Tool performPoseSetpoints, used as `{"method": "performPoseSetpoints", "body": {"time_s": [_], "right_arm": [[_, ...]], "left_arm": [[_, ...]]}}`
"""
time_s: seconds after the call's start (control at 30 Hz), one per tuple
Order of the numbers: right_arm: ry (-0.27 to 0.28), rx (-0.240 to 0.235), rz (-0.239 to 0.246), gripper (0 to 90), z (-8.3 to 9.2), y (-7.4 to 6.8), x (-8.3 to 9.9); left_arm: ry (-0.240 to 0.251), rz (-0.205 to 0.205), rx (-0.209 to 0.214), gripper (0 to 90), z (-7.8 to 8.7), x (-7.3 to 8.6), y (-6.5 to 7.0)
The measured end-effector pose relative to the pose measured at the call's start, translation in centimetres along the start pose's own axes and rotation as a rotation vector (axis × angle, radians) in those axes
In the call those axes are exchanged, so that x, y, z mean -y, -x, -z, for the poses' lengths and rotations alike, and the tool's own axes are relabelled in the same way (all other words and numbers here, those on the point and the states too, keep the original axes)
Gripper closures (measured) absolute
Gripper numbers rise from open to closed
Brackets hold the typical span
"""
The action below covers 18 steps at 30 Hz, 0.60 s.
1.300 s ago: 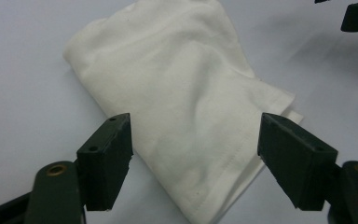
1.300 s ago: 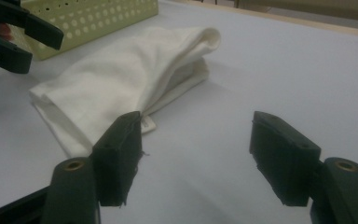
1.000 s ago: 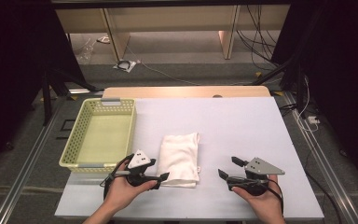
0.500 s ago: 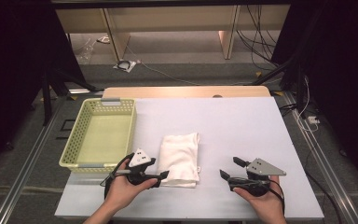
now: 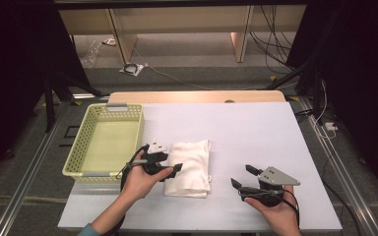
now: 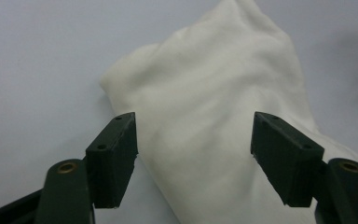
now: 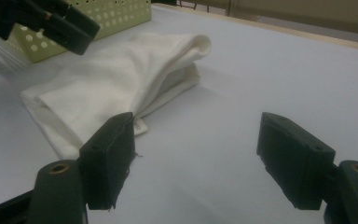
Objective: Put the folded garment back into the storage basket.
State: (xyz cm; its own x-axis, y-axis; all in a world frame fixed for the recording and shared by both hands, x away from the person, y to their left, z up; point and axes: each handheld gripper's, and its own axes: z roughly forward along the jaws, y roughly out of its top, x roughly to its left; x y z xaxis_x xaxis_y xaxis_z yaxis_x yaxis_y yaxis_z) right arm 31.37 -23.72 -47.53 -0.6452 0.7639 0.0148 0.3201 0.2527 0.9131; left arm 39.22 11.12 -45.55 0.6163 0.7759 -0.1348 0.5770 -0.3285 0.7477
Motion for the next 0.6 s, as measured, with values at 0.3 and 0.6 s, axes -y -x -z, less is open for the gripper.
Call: {"method": "performPoseSetpoints", "body": {"time_s": [0.3,0.6], "right_arm": [[-0.011,-0.007,0.008,28.6,-0.2,-0.1,0.1],[-0.014,-0.013,0.021,28.7,-0.3,-0.3,0.0]], "left_arm": [[-0.081,0.126,-0.020,31.0,-3.3,-1.6,-2.0],[-0.100,0.161,0.051,25.6,-3.0,-0.5,-1.1]]}}
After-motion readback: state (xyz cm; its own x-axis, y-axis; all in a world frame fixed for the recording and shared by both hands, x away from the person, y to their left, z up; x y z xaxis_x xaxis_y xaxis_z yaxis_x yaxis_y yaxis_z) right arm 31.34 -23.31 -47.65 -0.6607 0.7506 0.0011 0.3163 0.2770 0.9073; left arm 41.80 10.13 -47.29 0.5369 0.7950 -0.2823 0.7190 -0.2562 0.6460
